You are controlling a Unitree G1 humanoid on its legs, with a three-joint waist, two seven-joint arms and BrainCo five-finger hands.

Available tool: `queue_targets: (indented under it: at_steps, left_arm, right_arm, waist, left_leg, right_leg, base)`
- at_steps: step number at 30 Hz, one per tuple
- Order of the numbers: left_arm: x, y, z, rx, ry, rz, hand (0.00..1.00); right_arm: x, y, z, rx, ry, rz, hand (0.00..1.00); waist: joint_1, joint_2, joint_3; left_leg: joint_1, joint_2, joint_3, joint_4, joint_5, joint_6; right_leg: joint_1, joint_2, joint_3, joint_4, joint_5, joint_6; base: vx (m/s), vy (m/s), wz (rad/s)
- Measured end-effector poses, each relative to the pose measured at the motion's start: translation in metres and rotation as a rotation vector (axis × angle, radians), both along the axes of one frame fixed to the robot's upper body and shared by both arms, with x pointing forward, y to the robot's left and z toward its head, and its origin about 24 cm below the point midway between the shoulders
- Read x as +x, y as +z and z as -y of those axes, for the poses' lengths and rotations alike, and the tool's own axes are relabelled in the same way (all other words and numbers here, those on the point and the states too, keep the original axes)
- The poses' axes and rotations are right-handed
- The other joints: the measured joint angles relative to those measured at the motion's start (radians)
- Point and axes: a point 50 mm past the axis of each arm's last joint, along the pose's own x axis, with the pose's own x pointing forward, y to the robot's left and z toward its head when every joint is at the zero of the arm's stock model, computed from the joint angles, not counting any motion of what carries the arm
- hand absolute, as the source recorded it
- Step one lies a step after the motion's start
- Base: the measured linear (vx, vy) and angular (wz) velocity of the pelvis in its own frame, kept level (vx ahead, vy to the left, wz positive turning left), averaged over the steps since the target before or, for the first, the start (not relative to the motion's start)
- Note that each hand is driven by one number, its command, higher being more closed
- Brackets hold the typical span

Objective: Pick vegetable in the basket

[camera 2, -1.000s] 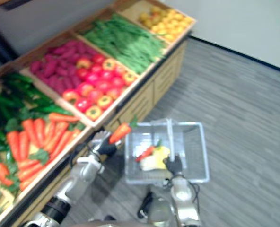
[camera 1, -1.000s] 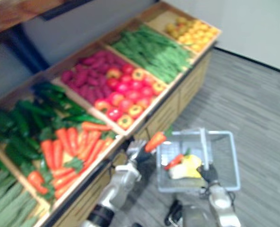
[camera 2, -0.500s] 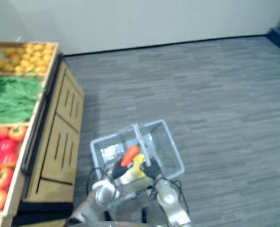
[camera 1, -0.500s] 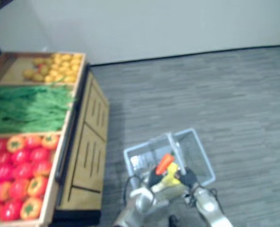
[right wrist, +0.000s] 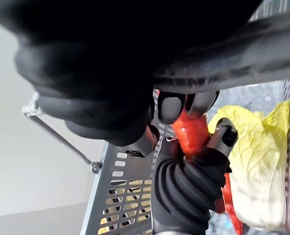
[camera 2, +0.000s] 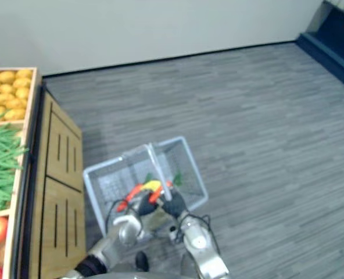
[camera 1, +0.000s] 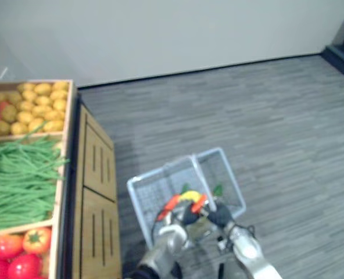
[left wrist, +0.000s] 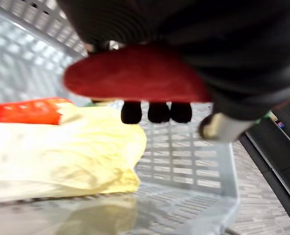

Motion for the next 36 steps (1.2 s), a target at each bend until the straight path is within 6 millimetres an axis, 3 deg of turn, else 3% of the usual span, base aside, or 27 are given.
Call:
queue_targets:
  at_steps: [1, 2, 3, 4, 8, 11, 14, 17, 22, 23, 24, 25, 26, 28, 32, 36]
  left_arm:
    - [0.001, 0.001, 0.001, 0.000, -0.013, 0.000, 0.00]
    - [0.000, 0.000, 0.001, 0.003, -0.022, -0.002, 0.00]
    - [-0.002, -0.003, 0.001, 0.009, -0.035, -0.019, 0.00]
    - [-0.004, -0.006, 0.003, 0.009, -0.043, -0.044, 0.00]
    - [-0.002, -0.001, 0.007, -0.006, -0.047, -0.031, 0.00]
    - [-0.004, 0.021, 0.019, -0.106, -0.063, 0.046, 0.00]
    - [-0.009, 0.022, 0.025, -0.127, -0.080, 0.051, 0.00]
    - [-0.008, 0.020, 0.018, -0.113, -0.058, 0.047, 0.00]
    - [-0.003, 0.023, -0.018, -0.183, 0.158, 0.082, 0.00]
    - [-0.003, 0.024, -0.024, -0.199, 0.190, 0.090, 0.00]
    - [-0.005, 0.025, -0.035, -0.227, 0.246, 0.103, 0.00]
    - [-0.008, 0.026, -0.037, -0.271, 0.281, 0.102, 0.00]
    - [-0.009, 0.026, -0.036, -0.285, 0.290, 0.103, 0.00]
    - [-0.013, 0.021, -0.052, -0.338, 0.408, 0.088, 0.00]
    - [-0.023, -0.008, -0.096, -0.390, 0.694, -0.018, 0.00]
    - [-0.060, -0.051, -0.127, -0.400, 0.958, -0.234, 0.00]
  right_arm:
    - [0.000, 0.001, -0.002, 0.017, -0.005, 0.001, 1.00]
    - [-0.001, 0.002, -0.003, 0.028, -0.011, 0.001, 1.00]
    - [-0.002, 0.002, -0.003, 0.033, -0.016, -0.003, 1.00]
    - [-0.003, 0.000, -0.002, 0.023, -0.014, -0.009, 1.00]
    - [-0.007, -0.004, 0.011, -0.007, -0.067, -0.023, 1.00]
    - [-0.014, -0.015, 0.034, -0.066, -0.180, -0.066, 1.00]
    - [-0.022, -0.022, 0.051, -0.101, -0.265, -0.098, 1.00]
    - [-0.022, -0.025, 0.068, -0.125, -0.381, -0.109, 1.00]
    - [-0.036, -0.039, 0.107, -0.194, -0.556, -0.179, 1.00]
    - [-0.037, -0.042, 0.110, -0.201, -0.576, -0.195, 1.00]
    - [-0.040, -0.052, 0.113, -0.210, -0.608, -0.240, 1.00]
    - [-0.042, -0.059, 0.123, -0.230, -0.650, -0.277, 1.00]
    - [-0.044, -0.062, 0.130, -0.245, -0.672, -0.292, 1.00]
    - [-0.044, -0.078, 0.131, -0.244, -0.692, -0.381, 1.00]
    - [-0.052, -0.097, 0.126, -0.201, -0.767, -0.490, 1.00]
    - [-0.062, -0.107, 0.141, -0.223, -0.878, -0.561, 1.00]
  waist:
    - [0.000, -0.008, -0.003]
    - [0.001, -0.022, -0.008]
    - [-0.001, -0.033, -0.009]
    - [0.002, -0.010, -0.009]
    - [0.000, -0.002, -0.011]
    - [0.000, 0.003, -0.014]
    - [-0.002, 0.014, -0.029]
    - [-0.001, 0.016, -0.031]
    - [-0.003, 0.045, -0.059]
    - [0.000, 0.043, -0.059]
    - [0.001, 0.011, -0.055]
    - [0.000, 0.049, -0.082]
    - [-0.004, 0.067, -0.084]
    - [0.011, 0.069, -0.098]
    - [0.026, 0.027, -0.100]
    - [0.025, 0.026, -0.101]
  left_leg:
    - [-0.001, 0.001, 0.000, 0.003, -0.006, -0.010]
    - [-0.001, -0.008, 0.003, 0.009, -0.016, -0.025]
    - [0.007, -0.018, -0.003, 0.022, -0.045, -0.053]
    - [0.005, 0.004, 0.004, 0.030, -0.053, -0.059]
    - [0.005, 0.045, 0.034, 0.042, -0.053, -0.068]
    - [0.034, 0.041, 0.030, 0.041, -0.051, -0.070]
    - [0.041, 0.033, 0.023, 0.052, -0.051, -0.070]
    - [0.050, 0.012, 0.021, 0.056, -0.051, -0.070]
    - [0.054, -0.004, 0.000, 0.112, -0.051, -0.070]
    - [0.041, -0.007, -0.002, 0.153, -0.052, -0.071]
    - [-0.008, -0.020, 0.001, 0.215, -0.095, -0.064]
    - [0.021, -0.020, -0.003, -0.005, -0.041, -0.072]
    - [0.007, 0.007, -0.007, -0.045, 0.017, -0.071]
    - [0.018, -0.009, -0.004, -0.047, 0.009, -0.065]
    - [0.018, -0.008, -0.005, -0.036, 0.009, -0.065]
    - [0.023, 0.006, -0.004, -0.036, 0.009, -0.065]
  right_leg:
    - [-0.001, 0.005, 0.008, -0.194, 0.060, 0.042]
    - [0.005, -0.002, 0.014, -0.273, 0.155, 0.040]
    - [0.020, -0.017, 0.019, -0.307, 0.203, 0.075]
    - [0.038, 0.005, 0.013, -0.336, 0.210, 0.066]
    - [0.078, 0.054, 0.012, -0.428, 0.226, 0.045]
    - [0.139, 0.051, 0.006, -0.498, 0.253, 0.049]
    - [0.189, 0.044, -0.015, -0.561, 0.297, 0.055]
    - [0.224, 0.029, -0.038, -0.609, 0.328, 0.058]
    - [0.263, 0.006, -0.072, -0.614, 0.356, 0.054]
    - [0.273, -0.007, -0.075, -0.614, 0.361, 0.049]
    - [0.289, -0.045, -0.075, -0.612, 0.363, 0.048]
    - [0.293, -0.039, -0.091, -0.612, 0.363, 0.049]
    - [0.292, -0.016, -0.105, -0.612, 0.362, 0.050]
    - [0.291, -0.031, -0.108, -0.619, 0.365, 0.067]
    - [0.297, -0.030, -0.107, -0.620, 0.367, 0.071]
    - [0.299, -0.016, -0.109, -0.625, 0.367, 0.072]
  base:
    - [0.19, -0.097, 0.37]
    - [0.24, -0.127, 0.48]
    - [0.21, -0.114, 0.23]
    - [0.25, -0.149, 0.00]
    - [0.18, -0.127, -0.18]
    - [0.16, 0.001, -0.05]
    - [0.09, 0.080, 0.09]
    - [0.05, 0.076, 0.09]
    - [0.05, 0.058, 0.08]
    - [0.06, 0.076, 0.16]
    - [0.03, 0.073, 0.29]
    - [0.03, 0.091, 0.39]
    - [0.03, 0.080, 0.17]
    - [0.03, 0.102, -0.05]
    - [-0.03, -0.011, -0.01]
    - [-0.08, -0.077, -0.07]
